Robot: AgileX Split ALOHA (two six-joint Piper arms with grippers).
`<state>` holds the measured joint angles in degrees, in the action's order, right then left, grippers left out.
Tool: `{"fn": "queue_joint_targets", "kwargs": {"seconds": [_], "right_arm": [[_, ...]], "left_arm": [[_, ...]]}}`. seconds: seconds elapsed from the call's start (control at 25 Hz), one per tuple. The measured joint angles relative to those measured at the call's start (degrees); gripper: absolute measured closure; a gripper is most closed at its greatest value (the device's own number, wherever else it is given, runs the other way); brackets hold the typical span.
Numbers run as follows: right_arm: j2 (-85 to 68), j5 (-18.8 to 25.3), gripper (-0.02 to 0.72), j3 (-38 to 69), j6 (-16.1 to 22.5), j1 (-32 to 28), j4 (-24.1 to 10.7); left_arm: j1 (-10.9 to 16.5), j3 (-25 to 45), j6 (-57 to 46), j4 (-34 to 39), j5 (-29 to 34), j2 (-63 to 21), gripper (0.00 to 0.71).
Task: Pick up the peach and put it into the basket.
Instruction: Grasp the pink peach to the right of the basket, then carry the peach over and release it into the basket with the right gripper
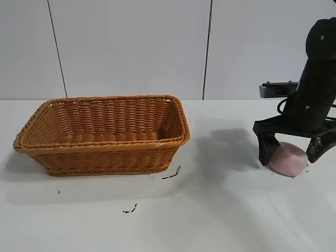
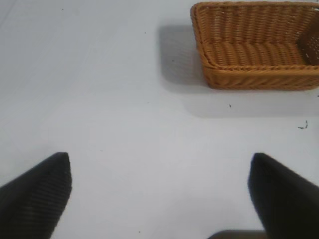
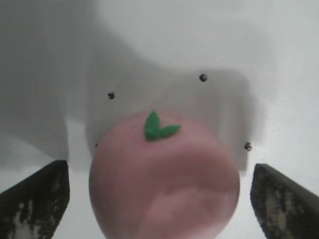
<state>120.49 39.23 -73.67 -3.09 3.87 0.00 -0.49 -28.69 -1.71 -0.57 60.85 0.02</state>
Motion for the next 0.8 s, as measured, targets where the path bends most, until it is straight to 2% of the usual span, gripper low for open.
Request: {"fn": "queue_joint_targets", "kwargs": {"seconds": [0.08,0.12,0.16,0.24,0.44,0.64,0.8], "right_arm": [[-0.35,0.24,0.643,-0.14,0.0,0.0,0.0],[-0.75,0.47,0.697,-0.25,0.0,0.0,0.0],[-1.33,0.79,0.714,-0.25,0.0,0.0,0.0],[-2.66,2.35,0.711,-0.56,0.0,0.0,-0.37],[-8.67,11.13,0.712,-7.1,0.0,0.0,-1.36],[-11.63,19.94,0.712,-18.58,0.0,0.0,0.5],[-10.86,23.14,0.712,-27.73,0.0,1.39,0.6]], "left_arm": [[0.0,0.0,0.0,0.0,0.0,0.0,0.017],[0.0,0.0,0.0,0.0,0.0,0.0,0.017],[0.0,0.0,0.0,0.0,0.0,0.0,0.017],[0.0,0.0,0.0,0.0,0.0,0.0,0.017],[0.0,0.0,0.0,0.0,0.0,0.0,0.017],[0.0,0.0,0.0,0.0,0.0,0.0,0.017],[0.0,0.0,0.0,0.0,0.0,0.0,0.017]]}}
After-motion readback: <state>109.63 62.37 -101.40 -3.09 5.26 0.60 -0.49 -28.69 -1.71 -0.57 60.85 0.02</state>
